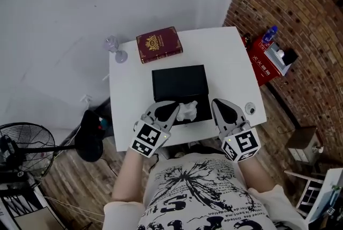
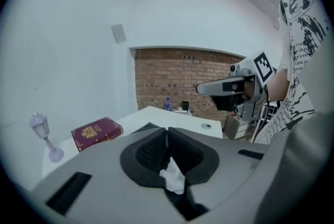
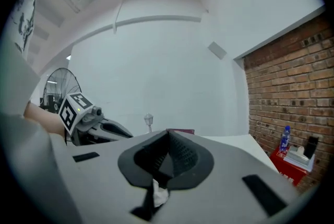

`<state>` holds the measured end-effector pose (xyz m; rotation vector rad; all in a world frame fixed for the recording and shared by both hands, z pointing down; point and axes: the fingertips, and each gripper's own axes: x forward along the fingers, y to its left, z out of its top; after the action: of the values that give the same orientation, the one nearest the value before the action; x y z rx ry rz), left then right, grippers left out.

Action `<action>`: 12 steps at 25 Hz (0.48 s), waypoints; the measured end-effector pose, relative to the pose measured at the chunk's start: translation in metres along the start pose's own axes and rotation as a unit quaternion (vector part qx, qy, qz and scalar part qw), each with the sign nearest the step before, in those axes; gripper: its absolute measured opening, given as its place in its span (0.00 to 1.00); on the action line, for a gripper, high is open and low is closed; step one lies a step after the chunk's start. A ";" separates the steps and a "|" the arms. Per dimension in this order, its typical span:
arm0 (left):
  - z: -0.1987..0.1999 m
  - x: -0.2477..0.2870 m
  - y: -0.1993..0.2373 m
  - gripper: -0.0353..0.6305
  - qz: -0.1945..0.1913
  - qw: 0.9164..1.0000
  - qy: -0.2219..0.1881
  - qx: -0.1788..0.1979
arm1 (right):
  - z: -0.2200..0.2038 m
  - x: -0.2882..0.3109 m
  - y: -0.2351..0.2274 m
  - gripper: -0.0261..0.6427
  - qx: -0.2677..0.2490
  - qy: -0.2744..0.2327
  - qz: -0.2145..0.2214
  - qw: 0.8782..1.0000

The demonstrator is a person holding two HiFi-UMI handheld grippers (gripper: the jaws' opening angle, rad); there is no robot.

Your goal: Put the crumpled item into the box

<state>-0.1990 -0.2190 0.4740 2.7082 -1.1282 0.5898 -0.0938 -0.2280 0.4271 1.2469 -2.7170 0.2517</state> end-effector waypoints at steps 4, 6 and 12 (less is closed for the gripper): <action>0.028 -0.040 0.005 0.08 0.043 0.998 -0.050 0.007 | 0.011 0.002 0.016 0.06 -0.024 -0.008 0.008 1.000; 0.039 -0.060 0.010 0.07 0.065 0.995 -0.076 0.006 | 0.017 0.004 0.026 0.06 -0.034 -0.019 0.020 0.999; 0.054 -0.110 0.022 0.07 0.129 0.984 -0.121 0.009 | 0.034 0.007 0.054 0.06 -0.067 -0.038 0.055 0.996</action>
<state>-0.2693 -0.1785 0.3794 2.7238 -1.5578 0.3073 -0.1415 -0.2050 0.3906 1.0960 -2.8183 0.0339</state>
